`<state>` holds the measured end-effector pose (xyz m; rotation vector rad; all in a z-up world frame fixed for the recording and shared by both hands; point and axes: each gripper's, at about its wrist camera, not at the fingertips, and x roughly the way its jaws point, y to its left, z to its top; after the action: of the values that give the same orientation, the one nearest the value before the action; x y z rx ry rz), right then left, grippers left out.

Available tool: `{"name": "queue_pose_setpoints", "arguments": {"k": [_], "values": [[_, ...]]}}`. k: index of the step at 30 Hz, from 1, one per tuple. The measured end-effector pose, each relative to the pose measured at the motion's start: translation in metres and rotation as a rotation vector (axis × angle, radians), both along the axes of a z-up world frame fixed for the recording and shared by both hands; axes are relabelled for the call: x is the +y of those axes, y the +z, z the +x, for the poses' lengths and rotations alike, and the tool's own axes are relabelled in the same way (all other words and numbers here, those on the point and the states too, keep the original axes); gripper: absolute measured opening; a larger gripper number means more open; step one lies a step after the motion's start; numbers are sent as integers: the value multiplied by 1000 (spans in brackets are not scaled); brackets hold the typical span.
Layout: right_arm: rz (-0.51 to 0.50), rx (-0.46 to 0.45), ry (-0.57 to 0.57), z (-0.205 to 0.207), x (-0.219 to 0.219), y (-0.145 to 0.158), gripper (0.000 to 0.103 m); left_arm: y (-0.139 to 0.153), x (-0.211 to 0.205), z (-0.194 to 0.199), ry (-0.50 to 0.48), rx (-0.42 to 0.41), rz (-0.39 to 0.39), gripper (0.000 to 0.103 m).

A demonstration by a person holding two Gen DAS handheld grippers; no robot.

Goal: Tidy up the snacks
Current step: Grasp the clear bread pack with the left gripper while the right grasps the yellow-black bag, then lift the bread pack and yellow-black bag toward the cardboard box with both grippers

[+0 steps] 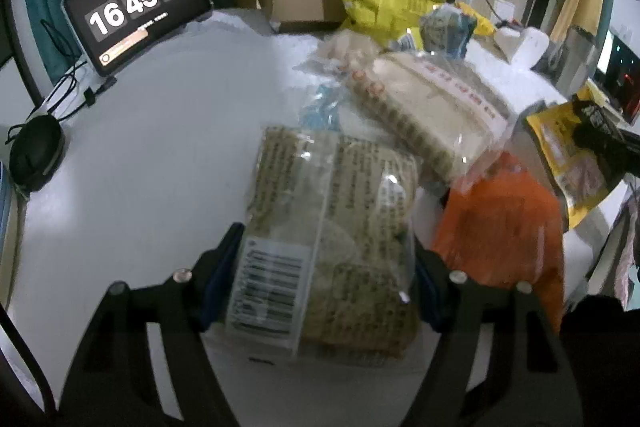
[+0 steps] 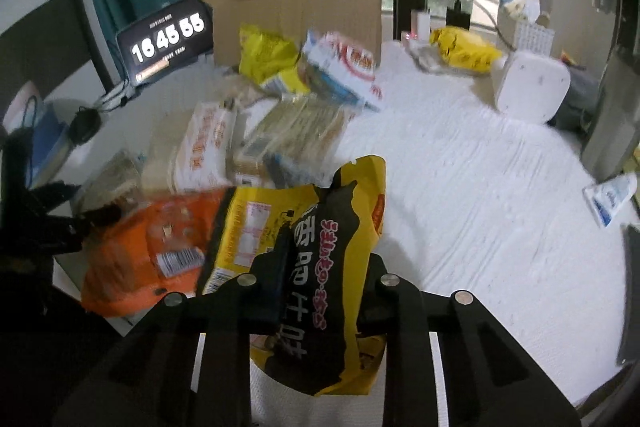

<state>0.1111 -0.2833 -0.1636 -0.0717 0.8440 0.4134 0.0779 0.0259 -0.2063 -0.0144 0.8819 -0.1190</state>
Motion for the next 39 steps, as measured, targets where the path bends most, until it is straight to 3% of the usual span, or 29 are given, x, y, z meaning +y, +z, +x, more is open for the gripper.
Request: {"name": "queue_pose_setpoints", "arguments": {"k": [8,20,29,39], "values": [[42,-66,9,16,-2,30,26,25,13,7,25,-75,13,74],[67,-138,38,51,14,56,26,58,26,34,80,-169,-31,74],[88,-189,49,86,22,74,26,93,17,69,52,-277,-34,74],[111,-227,37,121,25,86,26,112,8,113,28,-339,-23,74]]}}
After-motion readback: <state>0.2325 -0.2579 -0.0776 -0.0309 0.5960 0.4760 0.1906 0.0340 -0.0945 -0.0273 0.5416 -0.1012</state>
